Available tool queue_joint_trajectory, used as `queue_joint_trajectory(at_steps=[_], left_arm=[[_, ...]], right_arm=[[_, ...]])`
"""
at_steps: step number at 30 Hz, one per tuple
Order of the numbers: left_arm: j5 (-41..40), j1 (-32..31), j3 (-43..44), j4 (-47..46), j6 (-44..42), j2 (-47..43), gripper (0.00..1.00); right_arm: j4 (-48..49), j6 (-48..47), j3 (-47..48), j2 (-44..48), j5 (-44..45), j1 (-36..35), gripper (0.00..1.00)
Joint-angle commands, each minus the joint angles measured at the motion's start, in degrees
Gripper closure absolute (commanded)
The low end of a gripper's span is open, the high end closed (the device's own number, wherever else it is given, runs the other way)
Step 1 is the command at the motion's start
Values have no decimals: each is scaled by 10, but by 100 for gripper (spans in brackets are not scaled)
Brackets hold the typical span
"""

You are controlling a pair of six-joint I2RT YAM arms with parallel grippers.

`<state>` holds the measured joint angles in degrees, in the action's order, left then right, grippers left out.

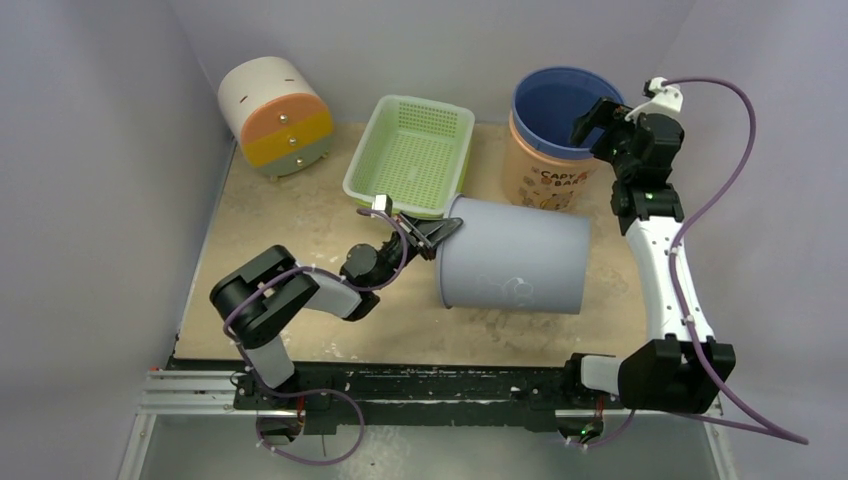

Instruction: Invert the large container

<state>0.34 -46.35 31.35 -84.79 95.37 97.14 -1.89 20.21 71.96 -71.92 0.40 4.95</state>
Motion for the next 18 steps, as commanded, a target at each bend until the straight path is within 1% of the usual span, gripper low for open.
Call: queue_joint_trajectory(at_steps=[1, 4, 9, 14, 18], left_arm=[[47, 6, 39, -141, 58, 34, 100], [66, 16, 31, -141, 69, 60, 100], [77, 57, -32, -141, 77, 91, 100], [84, 99, -100, -140, 57, 90, 100], [91, 109, -123, -140, 43, 92, 100]], right_arm=[[38, 7, 26, -6, -15, 3, 2], [46, 9, 28, -16, -10, 3, 2], [54, 0, 32, -25, -6, 3, 1], [55, -5, 32, -27, -12, 3, 0], [60, -5, 28, -26, -16, 3, 0]])
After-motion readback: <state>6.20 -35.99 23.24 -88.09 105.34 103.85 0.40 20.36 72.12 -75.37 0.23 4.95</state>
